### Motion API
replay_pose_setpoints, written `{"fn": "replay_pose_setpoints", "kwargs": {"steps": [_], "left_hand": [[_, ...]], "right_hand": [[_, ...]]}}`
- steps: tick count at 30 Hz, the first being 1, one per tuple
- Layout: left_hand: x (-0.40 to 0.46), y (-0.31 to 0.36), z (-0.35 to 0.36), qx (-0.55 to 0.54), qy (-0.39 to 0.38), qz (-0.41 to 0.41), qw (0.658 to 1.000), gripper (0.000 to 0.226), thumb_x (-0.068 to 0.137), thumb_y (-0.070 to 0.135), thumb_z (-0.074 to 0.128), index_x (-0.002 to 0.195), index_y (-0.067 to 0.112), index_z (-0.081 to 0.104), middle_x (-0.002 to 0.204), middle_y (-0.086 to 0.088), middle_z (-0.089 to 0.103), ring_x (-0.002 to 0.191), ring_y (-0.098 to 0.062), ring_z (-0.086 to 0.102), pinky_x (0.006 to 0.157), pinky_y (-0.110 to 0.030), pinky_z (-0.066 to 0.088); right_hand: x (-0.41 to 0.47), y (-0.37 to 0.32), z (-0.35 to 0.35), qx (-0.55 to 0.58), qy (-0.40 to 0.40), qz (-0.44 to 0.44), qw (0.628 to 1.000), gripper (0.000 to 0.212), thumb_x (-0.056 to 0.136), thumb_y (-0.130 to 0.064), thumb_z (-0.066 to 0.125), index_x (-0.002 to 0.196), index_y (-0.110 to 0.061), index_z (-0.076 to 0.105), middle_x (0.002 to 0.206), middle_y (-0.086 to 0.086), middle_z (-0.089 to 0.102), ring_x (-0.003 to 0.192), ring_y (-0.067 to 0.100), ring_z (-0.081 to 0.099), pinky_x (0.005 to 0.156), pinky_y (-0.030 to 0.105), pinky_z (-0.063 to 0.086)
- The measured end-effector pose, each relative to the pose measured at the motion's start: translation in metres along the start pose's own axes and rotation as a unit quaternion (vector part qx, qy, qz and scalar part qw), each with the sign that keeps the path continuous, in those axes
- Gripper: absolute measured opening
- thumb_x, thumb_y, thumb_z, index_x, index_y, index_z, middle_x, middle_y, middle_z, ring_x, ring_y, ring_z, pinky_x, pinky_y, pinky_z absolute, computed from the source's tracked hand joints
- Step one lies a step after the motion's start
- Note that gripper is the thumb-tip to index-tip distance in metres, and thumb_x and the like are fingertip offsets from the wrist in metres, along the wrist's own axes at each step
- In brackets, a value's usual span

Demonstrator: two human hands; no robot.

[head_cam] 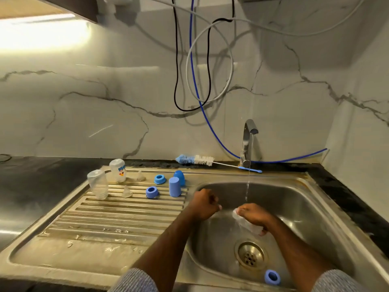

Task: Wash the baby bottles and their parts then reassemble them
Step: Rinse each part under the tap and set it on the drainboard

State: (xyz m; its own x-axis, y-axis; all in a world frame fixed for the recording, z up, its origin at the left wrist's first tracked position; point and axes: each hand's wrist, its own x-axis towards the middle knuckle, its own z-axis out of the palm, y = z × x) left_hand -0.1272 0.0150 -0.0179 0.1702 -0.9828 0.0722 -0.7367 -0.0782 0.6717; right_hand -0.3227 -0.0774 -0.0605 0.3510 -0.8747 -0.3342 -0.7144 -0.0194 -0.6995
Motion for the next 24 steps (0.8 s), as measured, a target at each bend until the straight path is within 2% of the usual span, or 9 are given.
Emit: {"fn": "replay_pose_setpoints", "kwargs": {"steps": [1,3,5,7,9,11,14,20,24], "left_hand": [[-0.004,-0.001,-0.005,0.005,0.003,0.005,1.0,0.017,0.087,0.019,0.075,0.101,0.017,0.066,0.093,0.003,0.065,0.088,-0.01,0.062,0.079,-0.023,0.051],[-0.009,-0.005,-0.013,0.003,0.005,0.008,1.0,0.014,0.087,0.017,0.074,0.099,0.017,0.066,0.093,0.002,0.067,0.09,-0.011,0.065,0.085,-0.027,0.054],[-0.013,-0.008,-0.021,0.003,0.009,0.015,1.0,0.013,0.088,0.017,0.073,0.096,0.021,0.065,0.09,0.005,0.066,0.086,-0.006,0.064,0.08,-0.023,0.052],[-0.016,-0.012,-0.029,0.011,0.012,0.019,1.0,0.013,0.088,0.017,0.073,0.092,0.025,0.063,0.087,0.007,0.066,0.083,-0.004,0.062,0.077,-0.021,0.05],[-0.019,-0.016,-0.038,0.024,0.016,0.019,0.999,0.01,0.088,0.018,0.073,0.09,0.023,0.065,0.088,0.005,0.067,0.083,-0.006,0.062,0.079,-0.024,0.054],[-0.024,-0.023,-0.046,0.036,0.02,0.016,0.999,0.009,0.089,0.018,0.073,0.095,0.019,0.067,0.094,0.001,0.067,0.088,-0.011,0.064,0.085,-0.029,0.057],[-0.035,-0.039,-0.059,0.048,0.034,0.01,0.998,0.012,0.089,0.019,0.075,0.098,0.017,0.069,0.097,-0.001,0.069,0.09,-0.014,0.066,0.087,-0.033,0.059],[-0.067,-0.089,-0.106,0.045,0.087,-0.036,0.995,0.015,0.087,0.021,0.078,0.097,0.012,0.072,0.095,-0.003,0.072,0.089,-0.016,0.068,0.084,-0.028,0.055],[-0.095,-0.126,-0.146,0.033,0.118,-0.083,0.989,0.019,0.088,0.02,0.077,0.103,0.01,0.073,0.099,-0.005,0.073,0.093,-0.017,0.068,0.09,-0.033,0.056]], "right_hand": [[-0.005,-0.004,0.001,-0.01,-0.003,0.011,1.0,0.028,0.081,-0.051,0.063,0.099,-0.031,0.073,0.105,0.002,0.07,0.09,0.026,0.069,0.067,0.042,0.061],[-0.01,-0.01,0.003,-0.026,-0.015,0.013,0.999,0.03,0.073,-0.041,0.064,0.098,-0.027,0.073,0.109,0.006,0.07,0.095,0.028,0.069,0.078,0.047,0.062],[-0.014,-0.018,0.003,-0.103,-0.023,-0.025,0.994,0.043,0.075,-0.031,0.07,0.118,-0.03,0.067,0.127,0.005,0.06,0.11,0.029,0.062,0.085,0.043,0.059],[-0.019,-0.026,0.006,-0.181,0.004,-0.055,0.982,0.066,0.069,-0.03,0.08,0.131,-0.028,0.056,0.131,0.004,0.052,0.114,0.025,0.056,0.085,0.038,0.055],[-0.024,-0.034,0.009,-0.218,0.04,-0.082,0.972,0.059,0.064,-0.031,0.082,0.116,-0.025,0.055,0.119,0.002,0.056,0.104,0.02,0.057,0.083,0.035,0.054],[-0.03,-0.042,0.012,-0.211,0.07,-0.112,0.968,0.04,0.068,-0.032,0.078,0.101,-0.025,0.057,0.107,-0.001,0.058,0.094,0.016,0.057,0.079,0.032,0.053],[-0.038,-0.057,0.015,-0.202,0.092,-0.151,0.963,0.029,0.073,-0.029,0.072,0.101,-0.025,0.066,0.107,-0.001,0.058,0.095,0.014,0.056,0.083,0.029,0.051],[-0.061,-0.105,0.036,-0.161,0.106,-0.187,0.963,0.058,0.068,-0.026,0.084,0.109,-0.029,0.044,0.114,0.002,0.052,0.101,0.02,0.056,0.079,0.033,0.051],[-0.074,-0.169,0.071,-0.088,0.135,-0.269,0.95,0.063,0.061,-0.025,0.09,0.112,-0.034,0.053,0.116,-0.001,0.058,0.107,0.021,0.056,0.081,0.031,0.047]]}}
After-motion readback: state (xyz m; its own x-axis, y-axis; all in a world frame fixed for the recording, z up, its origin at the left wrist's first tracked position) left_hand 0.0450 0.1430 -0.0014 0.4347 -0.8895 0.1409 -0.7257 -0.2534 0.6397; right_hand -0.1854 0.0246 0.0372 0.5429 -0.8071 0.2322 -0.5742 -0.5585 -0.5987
